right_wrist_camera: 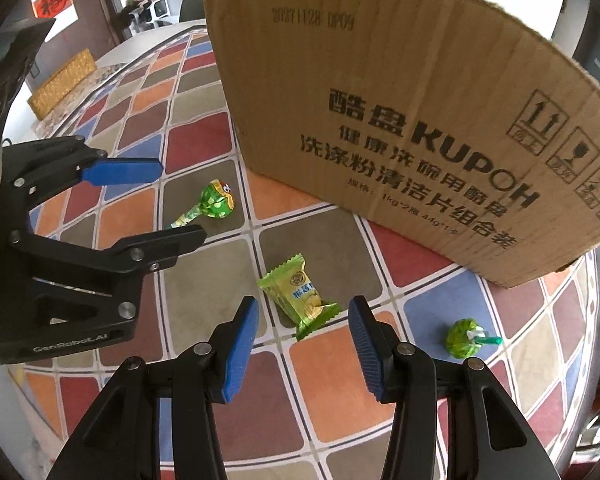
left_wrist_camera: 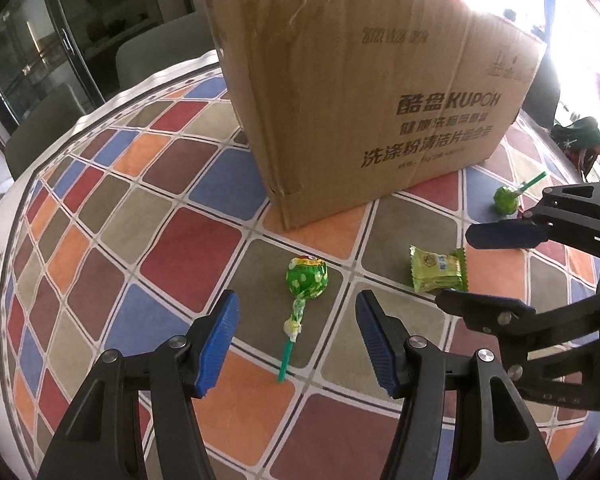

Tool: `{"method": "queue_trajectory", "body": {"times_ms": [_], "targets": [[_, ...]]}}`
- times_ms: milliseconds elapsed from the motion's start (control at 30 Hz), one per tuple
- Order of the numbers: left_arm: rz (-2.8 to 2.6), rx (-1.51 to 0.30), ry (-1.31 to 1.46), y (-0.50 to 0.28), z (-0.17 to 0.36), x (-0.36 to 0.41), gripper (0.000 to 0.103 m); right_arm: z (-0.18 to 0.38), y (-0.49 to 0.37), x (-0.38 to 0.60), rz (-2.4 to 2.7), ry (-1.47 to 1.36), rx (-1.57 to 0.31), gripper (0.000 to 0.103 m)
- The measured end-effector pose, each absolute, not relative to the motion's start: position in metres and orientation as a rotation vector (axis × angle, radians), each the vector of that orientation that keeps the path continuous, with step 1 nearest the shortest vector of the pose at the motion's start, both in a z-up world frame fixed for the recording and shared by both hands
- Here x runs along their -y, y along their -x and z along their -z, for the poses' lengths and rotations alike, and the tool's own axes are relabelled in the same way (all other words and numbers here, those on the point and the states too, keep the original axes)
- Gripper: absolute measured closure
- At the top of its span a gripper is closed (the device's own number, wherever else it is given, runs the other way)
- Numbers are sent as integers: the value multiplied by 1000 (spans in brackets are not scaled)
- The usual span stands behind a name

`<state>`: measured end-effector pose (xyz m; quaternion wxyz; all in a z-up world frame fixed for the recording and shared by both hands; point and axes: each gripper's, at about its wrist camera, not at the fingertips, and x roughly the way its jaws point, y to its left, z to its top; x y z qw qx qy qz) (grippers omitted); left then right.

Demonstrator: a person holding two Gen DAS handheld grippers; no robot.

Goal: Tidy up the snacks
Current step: 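Grasp the green lollipop with the left tool while the right tool grasps the yellow-green candy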

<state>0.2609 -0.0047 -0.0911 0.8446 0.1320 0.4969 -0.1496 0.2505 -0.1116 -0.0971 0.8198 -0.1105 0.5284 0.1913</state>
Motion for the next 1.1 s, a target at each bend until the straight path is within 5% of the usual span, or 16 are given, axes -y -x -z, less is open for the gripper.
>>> {"method": "queue_trajectory", "body": {"times_ms": [600,833,1100], "targets": [[309,-1055,-258,-286,107,10,45,113,-265,97,-413,239,-1138,60],[333,-1076,-228,-286,110,10,78,116,-267,96,-417,224,-1137,80],[344,-1064,-214,-272,102,11,78,106,-259,109,-403,176,-1107,81]]}}
